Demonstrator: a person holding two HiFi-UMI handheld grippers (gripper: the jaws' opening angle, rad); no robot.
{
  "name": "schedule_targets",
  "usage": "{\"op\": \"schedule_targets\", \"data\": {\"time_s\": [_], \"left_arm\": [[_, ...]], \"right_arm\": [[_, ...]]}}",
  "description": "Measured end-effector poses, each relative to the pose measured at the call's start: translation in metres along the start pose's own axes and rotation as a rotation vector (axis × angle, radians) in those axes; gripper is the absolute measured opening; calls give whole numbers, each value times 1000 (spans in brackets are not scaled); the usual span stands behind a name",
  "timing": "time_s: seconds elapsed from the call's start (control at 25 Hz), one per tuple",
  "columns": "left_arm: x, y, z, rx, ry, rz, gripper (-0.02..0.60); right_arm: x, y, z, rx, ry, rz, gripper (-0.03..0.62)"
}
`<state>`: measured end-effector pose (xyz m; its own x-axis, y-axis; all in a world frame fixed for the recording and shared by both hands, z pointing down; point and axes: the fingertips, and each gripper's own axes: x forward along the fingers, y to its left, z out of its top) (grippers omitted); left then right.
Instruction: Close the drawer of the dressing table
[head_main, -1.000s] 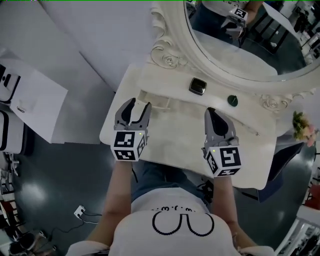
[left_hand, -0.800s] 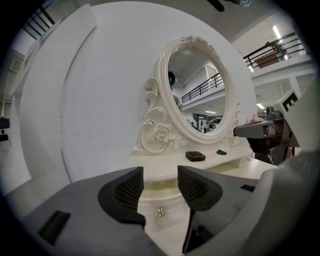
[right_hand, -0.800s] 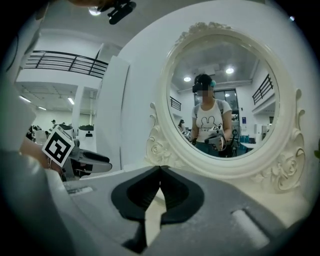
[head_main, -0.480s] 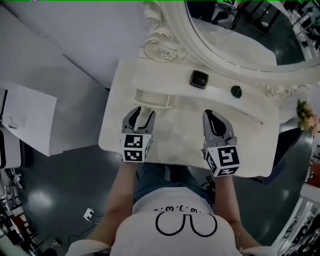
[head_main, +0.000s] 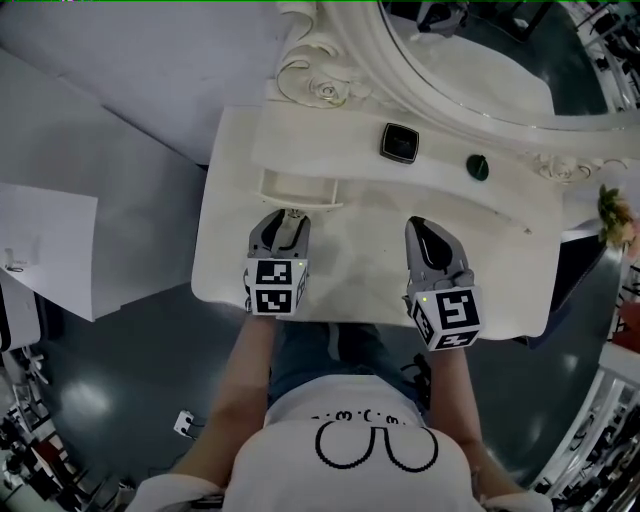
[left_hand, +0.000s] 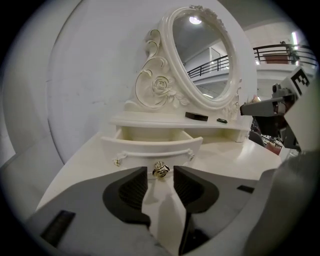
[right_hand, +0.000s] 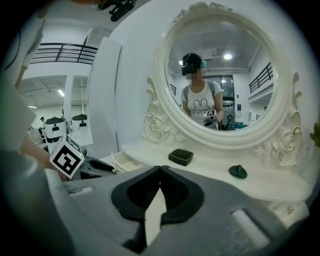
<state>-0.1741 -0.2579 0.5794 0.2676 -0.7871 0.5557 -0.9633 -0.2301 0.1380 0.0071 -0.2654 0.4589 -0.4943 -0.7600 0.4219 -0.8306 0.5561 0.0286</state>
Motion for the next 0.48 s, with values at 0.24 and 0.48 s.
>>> {"op": "schedule_targets", "data": {"time_s": [0.24,0.48], "left_arm": [[2,-1,-2,6,20,4,94],[-2,-3,4,-1,19,7,94]], "right_arm": [[-1,-2,-3,3,6,-13,0],[-3,-2,4,-6,-4,-16,0]]}}
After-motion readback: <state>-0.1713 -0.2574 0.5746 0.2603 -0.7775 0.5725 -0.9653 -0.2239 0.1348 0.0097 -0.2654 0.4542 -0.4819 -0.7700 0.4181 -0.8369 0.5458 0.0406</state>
